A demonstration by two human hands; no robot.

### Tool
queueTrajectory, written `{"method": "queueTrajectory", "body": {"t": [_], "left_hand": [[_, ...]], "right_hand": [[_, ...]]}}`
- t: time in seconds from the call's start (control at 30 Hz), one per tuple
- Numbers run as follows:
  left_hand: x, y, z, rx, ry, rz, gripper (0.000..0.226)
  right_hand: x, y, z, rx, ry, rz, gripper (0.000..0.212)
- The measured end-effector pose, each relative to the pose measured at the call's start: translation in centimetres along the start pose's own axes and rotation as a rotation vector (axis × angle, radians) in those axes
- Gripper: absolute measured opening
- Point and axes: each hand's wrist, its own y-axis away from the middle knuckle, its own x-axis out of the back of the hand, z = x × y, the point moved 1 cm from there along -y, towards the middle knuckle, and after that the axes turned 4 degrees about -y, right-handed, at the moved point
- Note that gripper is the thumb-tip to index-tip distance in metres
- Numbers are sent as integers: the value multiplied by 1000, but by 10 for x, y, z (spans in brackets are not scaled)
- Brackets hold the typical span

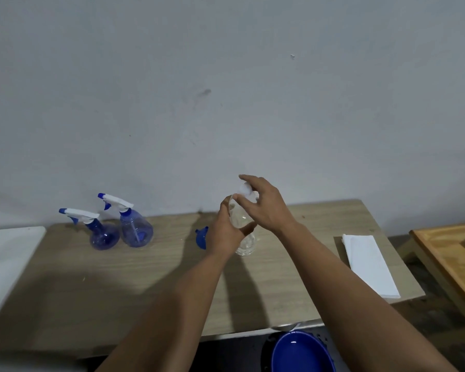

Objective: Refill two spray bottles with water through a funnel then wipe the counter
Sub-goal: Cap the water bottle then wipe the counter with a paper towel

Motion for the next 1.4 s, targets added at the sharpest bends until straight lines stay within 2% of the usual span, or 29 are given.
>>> {"method": "queueTrajectory", "body": {"t": [0.13, 0.2, 0.3, 0.4, 0.57, 0.67, 0.83, 0.93, 1.23, 1.4], "left_hand": [[-4, -3, -16, -30, -154, -81, 135], [-2, -8, -43, -12, -348, -164, 141], [6, -22, -94, 62, -558, -140, 132], [11, -44, -134, 140, -563, -146, 125], [2, -69, -165, -31, -611, -225, 101], [-2, -70, -166, -104, -628, -198, 85], [1, -74, -165, -35, -621, -164, 88], [6, -86, -154, -16, -635, -142, 80], [0, -127, -158, -139, -559, -48, 69], [-5, -134, -166, -175, -712, 0, 79]], "right_hand": [[-19, 15, 18, -179, -147, 21, 88], [-33, 22, 33, -267, -238, 62, 91], [-51, 27, 54, -331, -324, 116, 85], [-66, 29, 78, -344, -310, 106, 84], [-83, 40, 115, -349, -315, 128, 67], [-86, 38, 121, -322, -314, 135, 65], [-85, 21, 121, -314, -325, 200, 59], [-85, -3, 119, -318, -320, 207, 61], [-105, -63, 133, -284, -261, 106, 68], [-114, -78, 140, -242, -217, 45, 73]]}}
